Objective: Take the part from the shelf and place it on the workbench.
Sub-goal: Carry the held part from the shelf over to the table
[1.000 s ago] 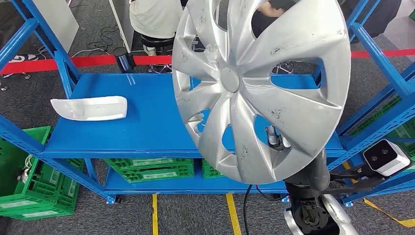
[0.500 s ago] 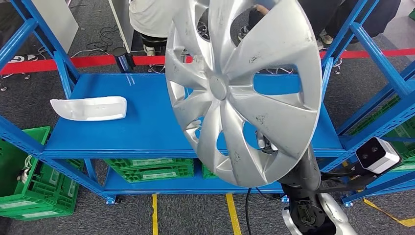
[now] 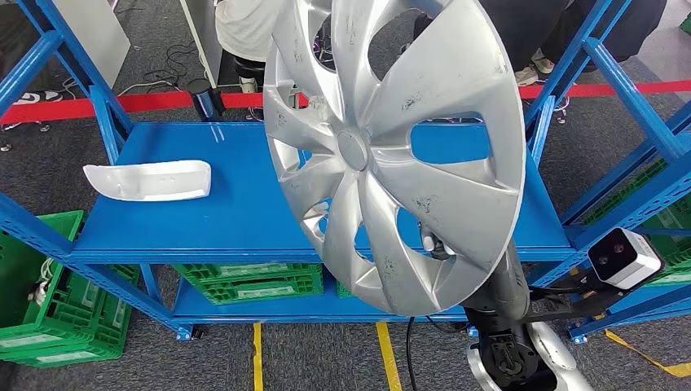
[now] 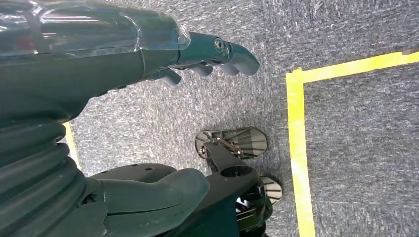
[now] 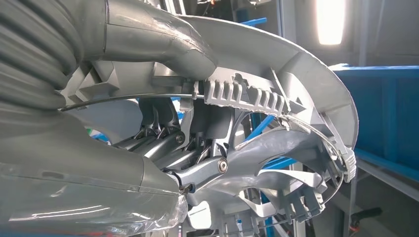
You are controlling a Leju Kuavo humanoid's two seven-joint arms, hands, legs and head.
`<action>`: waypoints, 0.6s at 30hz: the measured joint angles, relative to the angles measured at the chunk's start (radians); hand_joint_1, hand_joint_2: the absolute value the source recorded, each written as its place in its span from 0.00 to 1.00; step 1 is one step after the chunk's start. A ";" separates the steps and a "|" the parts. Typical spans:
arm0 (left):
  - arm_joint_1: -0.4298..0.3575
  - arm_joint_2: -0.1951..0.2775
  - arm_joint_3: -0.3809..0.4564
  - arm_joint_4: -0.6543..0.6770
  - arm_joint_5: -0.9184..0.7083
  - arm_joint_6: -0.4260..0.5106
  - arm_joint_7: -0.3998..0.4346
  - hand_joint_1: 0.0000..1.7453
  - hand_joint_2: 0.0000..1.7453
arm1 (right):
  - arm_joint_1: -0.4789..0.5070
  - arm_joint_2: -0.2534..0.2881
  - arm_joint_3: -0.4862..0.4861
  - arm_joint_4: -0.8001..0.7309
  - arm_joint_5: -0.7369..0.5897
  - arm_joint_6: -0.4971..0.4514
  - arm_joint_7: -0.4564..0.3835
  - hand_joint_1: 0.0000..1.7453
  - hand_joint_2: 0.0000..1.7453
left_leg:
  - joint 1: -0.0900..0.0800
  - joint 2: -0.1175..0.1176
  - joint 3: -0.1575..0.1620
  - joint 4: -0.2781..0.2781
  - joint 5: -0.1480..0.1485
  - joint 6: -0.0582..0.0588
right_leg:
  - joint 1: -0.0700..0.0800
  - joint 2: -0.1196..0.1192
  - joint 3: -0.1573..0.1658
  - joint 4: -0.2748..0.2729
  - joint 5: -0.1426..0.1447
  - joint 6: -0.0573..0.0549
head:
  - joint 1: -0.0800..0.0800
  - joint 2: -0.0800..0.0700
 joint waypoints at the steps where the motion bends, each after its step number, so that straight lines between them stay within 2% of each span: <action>1: 0.000 0.000 0.000 0.000 0.000 0.000 0.000 0.00 1.00 | 0.000 0.000 0.000 0.000 0.000 0.000 0.000 1.00 1.00 | 0.000 0.000 0.000 0.000 0.000 0.000 | 0.000 0.000 0.000 0.000 0.000 0.000 | 0.000 0.000; 13: 0.000 0.000 0.000 0.000 0.000 -0.001 -0.001 0.00 1.00 | -0.002 0.000 0.007 0.000 0.006 0.000 0.003 1.00 1.00 | -0.001 -0.001 0.000 0.001 0.000 0.001 | -0.001 0.000 0.000 -0.002 0.001 0.001 | 0.000 0.000; 16: -0.001 0.000 -0.001 0.000 0.000 -0.001 -0.001 0.00 1.00 | -0.007 -0.002 0.011 -0.003 0.006 0.000 0.005 1.00 1.00 | 0.001 -0.001 0.009 -0.020 0.014 0.016 | -0.002 0.001 0.002 -0.013 0.005 0.017 | -0.003 0.000; 18: -0.004 -0.002 -0.002 -0.001 0.000 -0.001 -0.001 0.00 1.00 | -0.012 -0.005 0.013 -0.005 0.006 0.001 0.006 1.00 1.00 | 0.009 0.000 0.020 -0.048 0.034 0.026 | -0.001 0.003 -0.025 0.039 -0.030 0.023 | 0.000 0.000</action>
